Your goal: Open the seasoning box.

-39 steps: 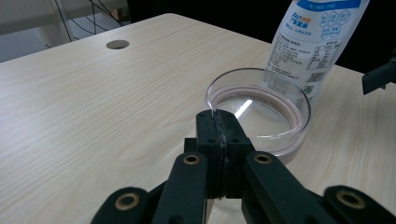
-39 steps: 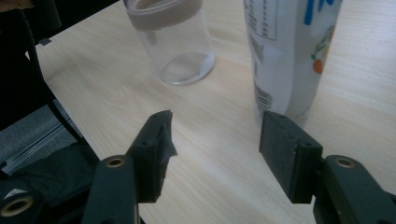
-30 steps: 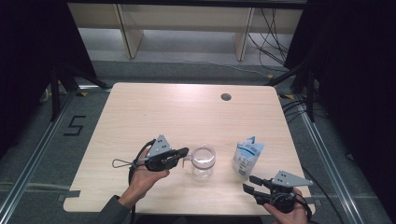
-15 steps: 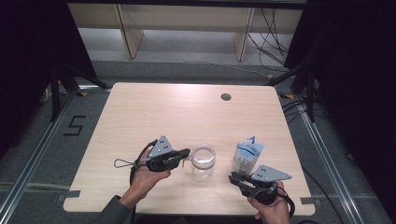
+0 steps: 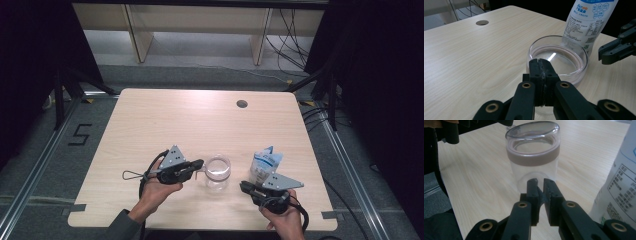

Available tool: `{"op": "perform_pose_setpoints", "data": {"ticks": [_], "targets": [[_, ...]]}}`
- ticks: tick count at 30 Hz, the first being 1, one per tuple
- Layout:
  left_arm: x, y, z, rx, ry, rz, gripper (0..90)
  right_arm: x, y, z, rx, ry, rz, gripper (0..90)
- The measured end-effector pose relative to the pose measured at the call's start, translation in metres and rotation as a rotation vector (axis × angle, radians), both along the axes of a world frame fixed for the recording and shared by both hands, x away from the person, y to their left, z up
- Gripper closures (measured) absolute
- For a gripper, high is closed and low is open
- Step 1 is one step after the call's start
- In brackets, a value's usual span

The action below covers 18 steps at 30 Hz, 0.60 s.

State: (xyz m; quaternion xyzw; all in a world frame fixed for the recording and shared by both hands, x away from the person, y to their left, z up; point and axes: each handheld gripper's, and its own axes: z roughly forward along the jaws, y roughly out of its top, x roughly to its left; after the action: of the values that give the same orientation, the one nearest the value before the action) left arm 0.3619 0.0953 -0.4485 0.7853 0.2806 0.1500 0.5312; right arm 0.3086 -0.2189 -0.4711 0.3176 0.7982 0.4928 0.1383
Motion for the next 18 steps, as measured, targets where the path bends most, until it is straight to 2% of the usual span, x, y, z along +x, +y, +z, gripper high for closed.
{"op": "perform_pose_setpoints", "data": {"ticks": [3, 4, 5, 6, 8, 11, 15, 17, 18], "targets": [[0.000, 0.000, 0.000, -0.008, 0.000, -0.004, 88.4, 0.003, 0.003, 0.000, -0.005, -0.018, 0.004, 85.9], [0.000, 0.001, 0.000, -0.006, 0.001, -0.001, 88.4, 0.002, 0.005, 0.000, 0.002, 0.014, -0.009, 86.3], [0.000, 0.001, 0.000, -0.006, 0.001, -0.001, 88.4, 0.002, 0.005, 0.000, 0.002, 0.014, -0.009, 86.3], [0.000, 0.001, 0.000, -0.006, 0.001, 0.001, 88.4, 0.005, 0.007, -0.001, -0.007, -0.010, -0.002, 86.8], [0.001, 0.001, 0.000, -0.007, 0.000, 0.004, 88.4, 0.006, 0.008, -0.001, -0.012, -0.005, -0.013, 88.0], [0.000, 0.001, 0.000, -0.005, 0.000, 0.003, 88.4, 0.008, 0.010, -0.002, -0.003, -0.002, 0.001, 88.7], [0.000, 0.002, 0.000, -0.001, 0.000, 0.007, 88.4, 0.011, 0.012, -0.002, -0.019, -0.024, 0.001, 89.7], [0.000, 0.002, 0.000, -0.002, -0.001, 0.007, 88.4, 0.011, 0.015, -0.003, -0.012, 0.004, -0.005, 89.7], [0.000, 0.002, 0.000, -0.003, 0.000, 0.008, 88.4, 0.012, 0.015, -0.003, -0.018, 0.003, -0.011, 89.6]]}}
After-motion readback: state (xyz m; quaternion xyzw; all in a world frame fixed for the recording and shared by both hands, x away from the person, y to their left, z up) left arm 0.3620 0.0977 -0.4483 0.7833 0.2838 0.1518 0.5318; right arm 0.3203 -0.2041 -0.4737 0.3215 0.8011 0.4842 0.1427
